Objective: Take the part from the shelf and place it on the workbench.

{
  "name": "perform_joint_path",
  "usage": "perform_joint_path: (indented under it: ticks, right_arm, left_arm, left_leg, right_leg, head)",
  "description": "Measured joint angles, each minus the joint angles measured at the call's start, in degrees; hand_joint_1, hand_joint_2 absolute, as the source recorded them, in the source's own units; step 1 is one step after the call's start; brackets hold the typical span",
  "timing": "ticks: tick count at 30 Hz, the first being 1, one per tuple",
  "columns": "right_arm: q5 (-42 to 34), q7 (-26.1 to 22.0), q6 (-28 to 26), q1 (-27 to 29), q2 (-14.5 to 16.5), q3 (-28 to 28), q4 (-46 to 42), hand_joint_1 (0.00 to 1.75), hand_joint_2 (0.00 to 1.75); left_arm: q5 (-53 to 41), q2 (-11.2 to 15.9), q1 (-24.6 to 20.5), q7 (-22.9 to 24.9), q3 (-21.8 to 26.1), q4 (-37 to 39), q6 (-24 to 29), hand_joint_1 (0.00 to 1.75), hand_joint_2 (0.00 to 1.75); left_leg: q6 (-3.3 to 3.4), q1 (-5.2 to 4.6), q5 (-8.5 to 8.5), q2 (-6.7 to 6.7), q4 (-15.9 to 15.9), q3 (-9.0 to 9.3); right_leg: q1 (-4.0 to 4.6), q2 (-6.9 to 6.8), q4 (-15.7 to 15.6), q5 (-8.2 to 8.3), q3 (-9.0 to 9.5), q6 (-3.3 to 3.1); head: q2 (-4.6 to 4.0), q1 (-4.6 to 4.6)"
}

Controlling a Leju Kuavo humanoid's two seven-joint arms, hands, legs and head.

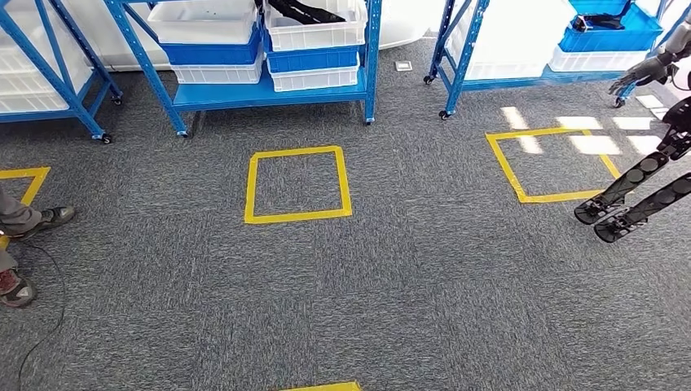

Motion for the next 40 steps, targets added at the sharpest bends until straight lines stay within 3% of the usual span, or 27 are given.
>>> perform_joint_path:
  ticks: [2, 6, 8, 10, 12, 13, 15, 17, 18, 19, 22, 25, 26, 27, 28, 29, 30, 32, 33, 37, 40]
  right_arm:
    - [0.0, 0.0, 0.0, 0.0, 0.0, 0.1, 0.0, 0.00, 0.00]
    - [0.0, 0.0, 0.0, 0.0, 0.0, 0.1, 0.0, 0.00, 0.00]
    - [0.0, -0.1, 0.0, 0.0, 0.0, 0.1, 0.0, 0.00, 0.00]
    - [0.0, -0.1, 0.1, 0.0, 0.0, 0.1, 0.0, 0.00, 0.00]
    - [0.0, -0.2, 0.1, 0.1, 0.0, 0.2, 0.0, 0.00, 0.00]
    - [0.0, -0.2, 0.2, 0.1, 0.0, 0.3, 0.0, 0.00, 0.00]
    - [0.0, -0.2, 0.2, 0.1, -0.1, 0.4, 0.0, 0.00, 0.00]
    - [0.0, -0.2, 0.3, 0.0, -0.1, 0.6, 0.0, 0.00, 0.00]
    - [0.0, -0.3, 0.3, 0.0, -0.1, 0.7, 0.0, 0.00, 0.00]
    - [0.0, -0.3, 0.3, 0.0, -0.1, 0.8, 0.0, 0.00, 0.00]
    - [0.0, -0.4, 0.4, 0.0, 0.0, 1.2, 0.0, 0.00, 0.00]
    - [0.0, -0.4, 0.5, 0.0, 0.0, 1.6, 0.0, 0.00, 0.00]
    - [0.0, -0.4, 0.5, 0.0, 0.0, 1.7, 0.0, 0.00, 0.00]
    - [0.0, -0.4, 0.6, 0.0, 0.0, 1.8, 0.0, 0.00, 0.00]
    - [0.0, -0.4, 0.6, 0.1, 0.1, 1.9, 0.0, 0.00, 0.00]
    - [0.0, -0.5, 0.6, 0.1, 0.1, 2.1, 0.0, 0.00, 0.00]
    - [0.0, -0.7, 0.7, 0.1, 0.2, 2.2, 0.0, 0.00, 0.00]
    - [0.0, -1.0, 0.7, 0.0, 0.2, 2.5, 0.0, 0.00, 0.00]
    - [0.0, -1.1, 0.7, 0.0, 0.3, 2.7, 0.0, 0.00, 0.00]
    - [0.0, -1.2, 0.7, 0.0, 0.3, 3.0, 0.0, 0.00, 0.00]
    - [0.0, -1.2, 0.7, 0.0, 0.3, 3.2, 0.0, 0.00, 0.00]
  left_arm:
    - [0.0, 0.0, -0.1, 0.0, 0.0, 0.0, 0.0, 0.00, 0.00]
    - [0.0, 0.0, -0.2, 0.0, 0.0, 0.0, 0.0, 0.00, 0.00]
    - [0.0, 0.0, -0.3, 0.1, 0.0, 0.0, 0.0, 0.00, 0.00]
    - [0.0, 0.0, -0.3, 0.1, 0.1, 0.0, 0.0, 0.00, 0.00]
    - [0.0, 0.0, -0.2, 0.2, 0.1, 0.0, 0.0, 0.00, 0.00]
    - [0.0, 0.0, -0.2, 0.3, 0.1, 0.0, 0.0, 0.00, 0.00]
    - [0.0, -0.1, -0.2, 0.4, 0.1, 0.0, 0.0, 0.00, 0.00]
    - [0.0, 0.0, -0.2, 0.5, 0.1, 0.0, 0.0, 0.00, 0.00]
    - [0.0, 0.0, -0.2, 0.6, 0.1, 0.0, 0.0, 0.00, 0.00]
    - [0.0, 0.0, -0.2, 0.7, 0.2, 0.0, 0.1, 0.00, 0.00]
    - [0.0, 0.0, -0.1, 0.8, 0.2, 0.0, 0.1, 0.00, 0.00]
    - [0.0, 0.1, -0.1, 1.0, 0.3, 0.0, 0.3, 0.00, 0.00]
    - [0.0, 0.0, 0.0, 1.0, 0.3, 0.0, 0.3, 0.00, 0.00]
    - [0.0, 0.0, 0.1, 1.0, 0.3, 0.0, 0.3, 0.00, 0.00]
    - [0.0, 0.0, 0.1, 1.0, 0.3, 0.0, 0.4, 0.00, 0.00]
    - [0.0, 0.1, 0.1, 1.0, 0.3, 0.0, 0.4, 0.00, 0.00]
    - [0.0, 0.1, 0.1, 1.0, 0.3, 0.0, 0.5, 0.00, 0.00]
    - [0.0, 0.1, 0.1, 1.0, 0.4, 0.0, 0.6, 0.00, 0.00]
    - [0.0, 0.1, 0.0, 1.0, 0.4, 0.0, 0.6, 0.00, 0.00]
    - [-0.1, 0.1, 0.1, 0.9, 0.5, 0.0, 0.6, 0.00, 0.00]
    - [-0.1, 0.1, 0.0, 0.9, 0.6, 0.0, 0.6, 0.00, 0.00]
  left_leg:
    - [0.37, -0.09, 1.93, 0.16, -5.6, 2.88]
    - [2.37, -0.76, 2.29, -0.39, -6.9, 3.31]
    - [3.36, -0.75, 2.70, -0.51, -7.3, 3.44]
    - [3.83, -0.93, 2.73, -0.65, -7.3, 3.34]
    - [3.95, -1.19, 2.71, -0.94, -7.2, 3.33]
    - [3.96, -1.29, 2.70, -1.14, -7.2, 3.37]
    - [3.90, -1.37, 2.68, -1.54, -7.2, 3.48]
    - [3.53, -1.62, 2.49, -1.82, -7.0, 3.55]
    - [3.27, -1.71, 2.40, -1.90, -6.9, 3.55]
    - [2.96, -1.76, 2.34, -1.94, -6.9, 3.56]
    - [2.03, -1.42, 1.23, -1.65, -5.5, 2.96]
    - [1.04, -1.01, -4.27, -0.98, 4.0, -1.44]
    - [0.78, -0.87, -5.63, -0.87, 7.5, -3.17]
    - [0.60, -0.75, -5.93, -0.75, 9.4, -4.20]
    - [0.49, -0.62, -5.11, -0.62, 9.2, -4.19]
    - [0.45, -0.48, -3.30, -0.41, 6.6, -2.99]
    - [0.49, -0.36, -1.15, 0.03, 2.6, -0.95]
    - [0.84, -0.44, 1.56, 0.83, -4.6, 2.59]
    - [1.15, -0.60, 1.92, 0.99, -6.2, 3.36]
    - [3.01, -1.05, 2.34, 0.11, -7.2, 3.58]
    - [3.98, -0.98, 2.80, -0.34, -7.6, 3.69]
  right_leg:
    - [0.25, -0.03, 0.0, -0.28, 0.19, 0.67]
    - [0.51, -0.37, 0.3, -0.73, -0.02, 2.25]
    - [0.47, -0.33, 4.3, -2.94, -1.92, 2.20]
    - [0.49, -0.11, 12.0, -6.27, -5.62, 1.75]
    - [0.56, 0.05, 16.3, -7.34, -7.86, 1.95]
    - [0.59, 0.09, 15.3, -6.49, -7.40, 2.25]
    - [0.59, 0.27, 7.9, -3.28, -3.84, 2.71]
    - [0.82, 0.53, 1.6, -0.95, -1.03, 2.33]
    - [0.97, 0.60, 0.3, -0.54, -0.55, 1.92]
    - [1.16, 0.58, 0.1, -0.41, -0.61, 1.48]
    - [0.60, 0.35, -0.2, 0.06, -0.11, 0.31]
    - [0.38, 0.01, -0.3, 0.27, 0.02, -0.46]
    - [0.42, -0.10, -0.3, 0.27, -0.02, -0.49]
    - [0.43, -0.23, -0.3, 0.26, -0.04, -0.48]
    - [0.41, -0.34, -0.3, 0.24, -0.01, -0.47]
    - [0.39, -0.44, -0.3, 0.20, 0.07, -0.42]
    - [0.38, -0.54, -0.3, 0.14, 0.19, -0.33]
    - [0.72, -0.72, -0.2, -0.13, 0.36, 0.13]
    - [0.91, -0.84, -0.2, -0.25, 0.38, 0.41]
    - [1.02, -1.30, 0.7, -1.08, 0.02, 1.71]
    - [0.87, -0.53, 7.3, -4.71, -2.98, 1.49]
  head:
    - [0.00, 0.10]
    - [0.00, 0.33]
    - [0.00, 0.46]
    - [0.00, 0.61]
    - [0.00, 0.64]
    - [0.00, 0.66]
    - [0.00, 0.69]
    - [0.00, 0.68]
    - [0.00, 0.68]
    - [0.00, 0.67]
    - [0.00, 0.58]
    - [0.00, 0.25]
    - [0.00, 0.23]
    - [0.00, 0.22]
    - [0.00, 0.21]
    - [0.00, 0.21]
    - [0.00, 0.20]
    - [0.00, 0.28]
    - [0.00, 0.34]
    - [0.00, 0.45]
    - [0.00, 0.70]
